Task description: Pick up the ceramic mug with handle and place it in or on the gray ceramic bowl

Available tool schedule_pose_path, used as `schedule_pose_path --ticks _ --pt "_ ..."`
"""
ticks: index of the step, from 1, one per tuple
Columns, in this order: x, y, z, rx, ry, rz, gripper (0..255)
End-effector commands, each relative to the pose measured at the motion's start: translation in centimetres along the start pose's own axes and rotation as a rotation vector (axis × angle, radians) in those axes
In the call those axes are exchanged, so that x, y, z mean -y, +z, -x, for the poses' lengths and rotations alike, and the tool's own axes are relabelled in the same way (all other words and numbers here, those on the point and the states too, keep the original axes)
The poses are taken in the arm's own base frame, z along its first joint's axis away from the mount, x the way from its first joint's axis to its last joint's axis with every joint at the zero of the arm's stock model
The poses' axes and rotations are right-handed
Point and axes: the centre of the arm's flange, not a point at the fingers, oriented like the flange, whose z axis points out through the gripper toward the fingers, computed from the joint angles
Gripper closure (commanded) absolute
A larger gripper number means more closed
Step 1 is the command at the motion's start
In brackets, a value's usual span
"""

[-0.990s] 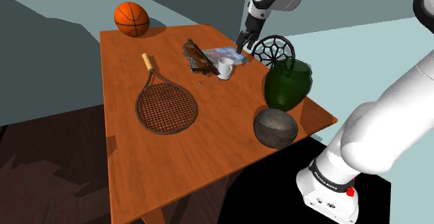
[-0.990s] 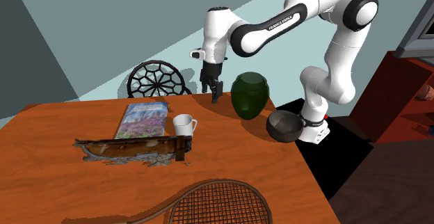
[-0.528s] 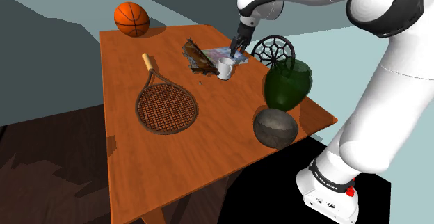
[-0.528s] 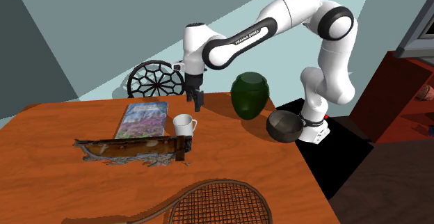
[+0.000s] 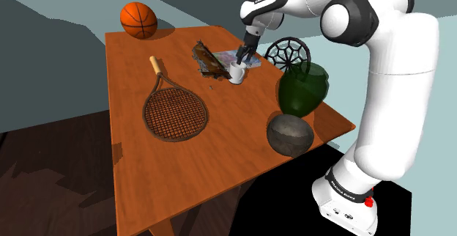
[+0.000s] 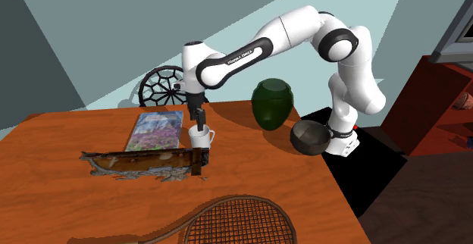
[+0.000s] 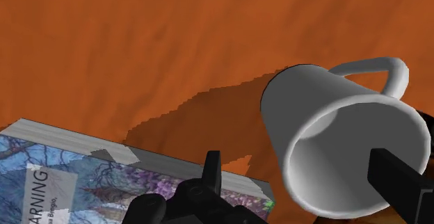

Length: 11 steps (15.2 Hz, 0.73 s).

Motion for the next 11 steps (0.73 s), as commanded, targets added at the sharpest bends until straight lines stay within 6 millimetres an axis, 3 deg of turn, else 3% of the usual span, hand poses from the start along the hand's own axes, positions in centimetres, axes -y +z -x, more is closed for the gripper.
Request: schedule_pose_path --ticks 1,6,11 --pt "-0.2 1.0 -0.1 -0.001 0.0 -0.001 0" --pt "-0.2 3.4 -0.1 -0.001 0.0 -0.001 0" --pt "-0.2 3.4 -0.1 -0.001 0.0 -0.001 0"
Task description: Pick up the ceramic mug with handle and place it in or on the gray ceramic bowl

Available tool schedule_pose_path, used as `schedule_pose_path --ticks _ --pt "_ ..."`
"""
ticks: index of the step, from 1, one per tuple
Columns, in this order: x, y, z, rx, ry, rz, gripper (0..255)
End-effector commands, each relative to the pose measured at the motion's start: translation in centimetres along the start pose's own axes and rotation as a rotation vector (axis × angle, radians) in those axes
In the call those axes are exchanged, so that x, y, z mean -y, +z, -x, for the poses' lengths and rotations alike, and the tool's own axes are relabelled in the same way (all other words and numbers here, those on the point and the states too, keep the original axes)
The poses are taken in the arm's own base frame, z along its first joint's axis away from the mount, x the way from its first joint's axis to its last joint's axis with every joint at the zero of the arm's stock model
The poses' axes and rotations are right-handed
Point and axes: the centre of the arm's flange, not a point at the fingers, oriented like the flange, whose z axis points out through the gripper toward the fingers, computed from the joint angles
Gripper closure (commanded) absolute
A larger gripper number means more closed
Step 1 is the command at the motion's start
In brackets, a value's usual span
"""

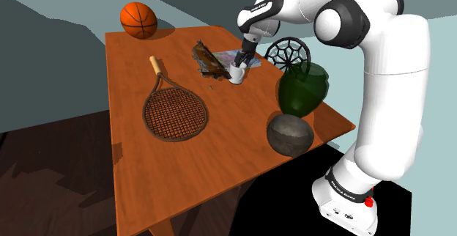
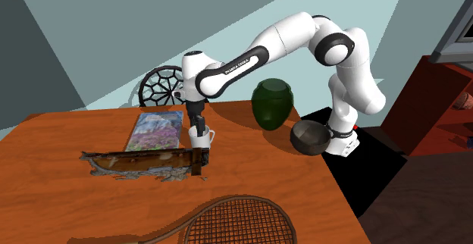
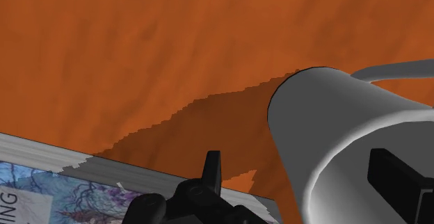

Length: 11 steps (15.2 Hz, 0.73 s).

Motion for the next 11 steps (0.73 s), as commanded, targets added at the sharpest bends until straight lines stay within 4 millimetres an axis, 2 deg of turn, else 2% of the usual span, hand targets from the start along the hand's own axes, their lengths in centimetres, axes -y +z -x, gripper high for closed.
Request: schedule_pose_path --ticks 1,2,3,11 --pt "0.0 0.01 0.0 0.0 0.0 0.0 0" --pt "0.0 0.0 0.0 0.0 0.0 0.0 0" --pt "0.0 0.0 0.0 0.0 0.0 0.0 255" --pt "0.01 0.0 0.01 0.0 0.0 0.0 255"
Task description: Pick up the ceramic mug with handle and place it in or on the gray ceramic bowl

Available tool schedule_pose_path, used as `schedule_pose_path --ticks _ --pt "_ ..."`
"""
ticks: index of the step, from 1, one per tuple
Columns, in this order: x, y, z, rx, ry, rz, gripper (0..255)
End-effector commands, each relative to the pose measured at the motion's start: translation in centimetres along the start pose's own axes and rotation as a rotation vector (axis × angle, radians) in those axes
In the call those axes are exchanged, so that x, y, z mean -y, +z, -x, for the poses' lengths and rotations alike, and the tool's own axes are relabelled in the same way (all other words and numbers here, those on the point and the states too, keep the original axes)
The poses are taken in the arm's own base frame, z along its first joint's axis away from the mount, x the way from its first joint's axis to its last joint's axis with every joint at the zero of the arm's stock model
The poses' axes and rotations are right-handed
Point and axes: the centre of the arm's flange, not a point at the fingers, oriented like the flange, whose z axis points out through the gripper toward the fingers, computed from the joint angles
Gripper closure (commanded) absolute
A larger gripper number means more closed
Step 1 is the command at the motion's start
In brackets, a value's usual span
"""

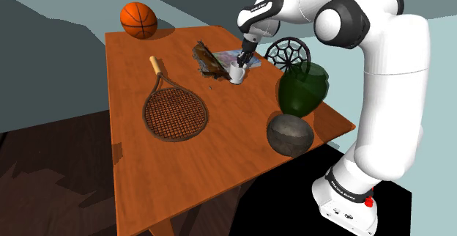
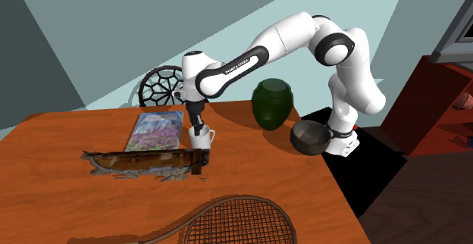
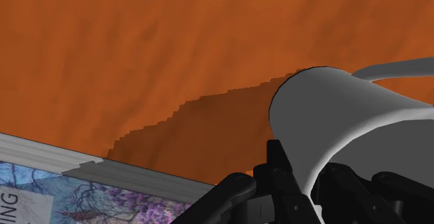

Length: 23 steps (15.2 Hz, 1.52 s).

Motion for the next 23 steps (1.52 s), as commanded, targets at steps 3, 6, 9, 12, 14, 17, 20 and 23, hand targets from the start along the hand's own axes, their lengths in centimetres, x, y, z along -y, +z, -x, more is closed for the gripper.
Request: schedule_pose_path --ticks 3,6,9,12,14,17,20,23 --pt "0.2 -1.0 -0.2 0.0 -0.001 0.0 255" --pt "0.4 -2.6 -0.4 0.0 -0.001 0.0 255" --pt "0.6 -4.1 -0.6 0.0 -0.001 0.0 255" --pt "0.8 -5.7 -0.8 0.0 -0.001 0.0 255" --pt "0.9 -6.7 -1.0 0.0 -0.001 0.0 255" --pt "1.1 -8.3 -1.2 0.0 -0.001 0.0 255" --pt "1.3 -9.9 -1.4 0.0 -0.001 0.0 255" --pt "1.5 -11.4 -1.6 0.0 -0.001 0.0 255"
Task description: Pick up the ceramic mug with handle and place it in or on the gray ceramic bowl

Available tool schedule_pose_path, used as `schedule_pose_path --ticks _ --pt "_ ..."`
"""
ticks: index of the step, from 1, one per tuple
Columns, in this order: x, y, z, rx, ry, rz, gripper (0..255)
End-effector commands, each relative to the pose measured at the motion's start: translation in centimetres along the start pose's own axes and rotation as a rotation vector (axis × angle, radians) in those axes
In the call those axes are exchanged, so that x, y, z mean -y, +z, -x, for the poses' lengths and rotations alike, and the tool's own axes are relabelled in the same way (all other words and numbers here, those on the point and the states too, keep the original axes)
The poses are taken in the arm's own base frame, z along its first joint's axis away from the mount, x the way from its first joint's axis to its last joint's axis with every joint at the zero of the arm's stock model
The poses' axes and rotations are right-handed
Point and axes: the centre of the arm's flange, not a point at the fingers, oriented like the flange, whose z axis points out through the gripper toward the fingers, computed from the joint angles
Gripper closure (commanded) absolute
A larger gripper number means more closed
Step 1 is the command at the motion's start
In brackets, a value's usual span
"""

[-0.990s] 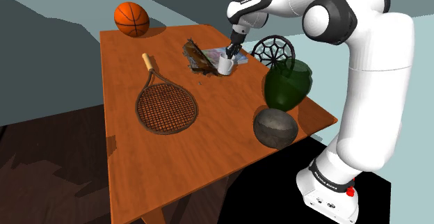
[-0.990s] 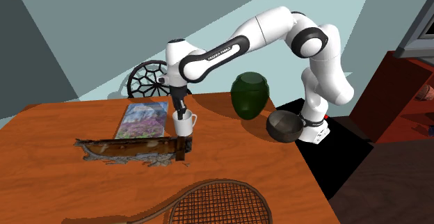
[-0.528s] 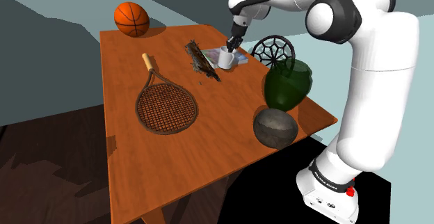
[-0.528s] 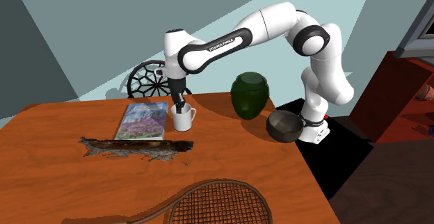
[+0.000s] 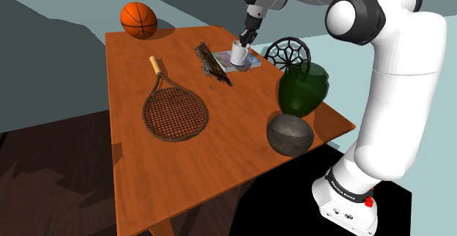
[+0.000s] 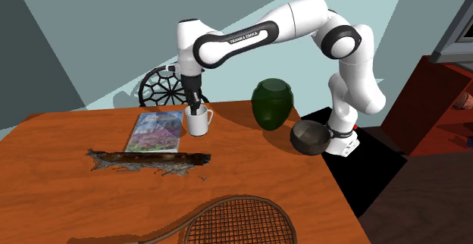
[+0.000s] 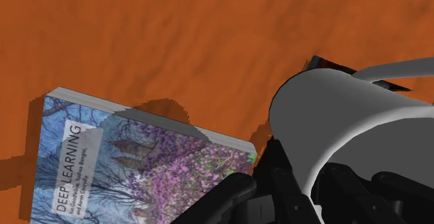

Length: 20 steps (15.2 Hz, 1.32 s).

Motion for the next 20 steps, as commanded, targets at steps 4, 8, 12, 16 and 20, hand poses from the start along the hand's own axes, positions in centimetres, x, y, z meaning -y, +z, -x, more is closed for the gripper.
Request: schedule_pose_path --ticks 4,8,12,16,20 --pt "0.3 -2.6 -0.3 0.0 0.0 0.0 255" --pt "0.5 -4.7 -0.6 0.0 0.0 0.0 255" --pt "1.3 -6.1 0.3 0.0 0.0 0.0 255" --pt "3.9 -6.6 4.9 0.0 0.0 0.0 255" --pt "6.5 -7.2 9.5 0.0 0.0 0.0 255"
